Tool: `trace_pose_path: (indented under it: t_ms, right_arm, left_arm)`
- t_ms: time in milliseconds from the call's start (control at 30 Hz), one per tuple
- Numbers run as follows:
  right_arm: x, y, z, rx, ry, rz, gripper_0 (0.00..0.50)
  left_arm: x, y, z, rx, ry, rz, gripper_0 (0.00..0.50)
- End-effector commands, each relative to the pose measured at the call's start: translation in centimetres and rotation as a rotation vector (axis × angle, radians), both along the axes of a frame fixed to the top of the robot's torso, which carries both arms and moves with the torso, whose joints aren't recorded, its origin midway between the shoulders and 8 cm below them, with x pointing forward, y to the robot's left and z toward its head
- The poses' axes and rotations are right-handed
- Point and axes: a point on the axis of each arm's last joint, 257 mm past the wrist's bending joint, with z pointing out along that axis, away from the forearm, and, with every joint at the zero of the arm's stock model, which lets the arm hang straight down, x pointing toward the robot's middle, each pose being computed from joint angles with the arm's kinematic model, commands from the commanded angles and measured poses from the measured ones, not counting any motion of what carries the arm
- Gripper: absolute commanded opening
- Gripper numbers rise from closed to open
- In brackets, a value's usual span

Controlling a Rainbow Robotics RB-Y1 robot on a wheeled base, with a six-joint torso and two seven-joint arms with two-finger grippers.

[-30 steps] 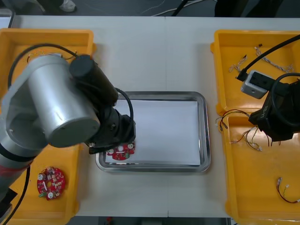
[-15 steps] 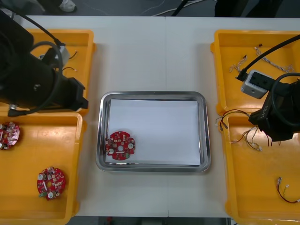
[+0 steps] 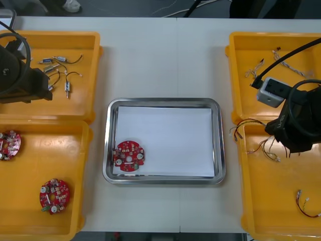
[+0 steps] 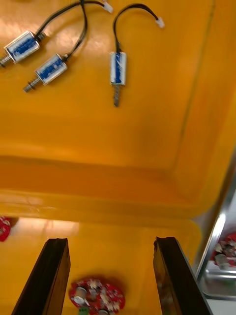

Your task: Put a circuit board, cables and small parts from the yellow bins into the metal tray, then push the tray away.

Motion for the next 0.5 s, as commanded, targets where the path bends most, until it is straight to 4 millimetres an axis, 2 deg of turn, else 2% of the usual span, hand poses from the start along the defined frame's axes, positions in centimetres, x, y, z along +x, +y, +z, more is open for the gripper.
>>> trace_pose_path:
  t_ms: [33,267,500]
  right_arm:
    - [-0.4,2.0,-0.8,-0.012,0.012,0.052,0.0]
    - [-0.2,5.0,-1.5,-0.03,-0.006,0.136,0.0]
    - [0.2,7.7,-2.2,-0.067,-0.022,0.21,0.0]
  left_arm:
    - [3.8,3.0,2.9,0.048,-0.092,-0.012,0.5]
    - [7.6,4.0,3.0,0.007,-0.123,0.025,0.5]
    - [9.4,3.3,3.5,-0.01,-0.129,0.033,0.5]
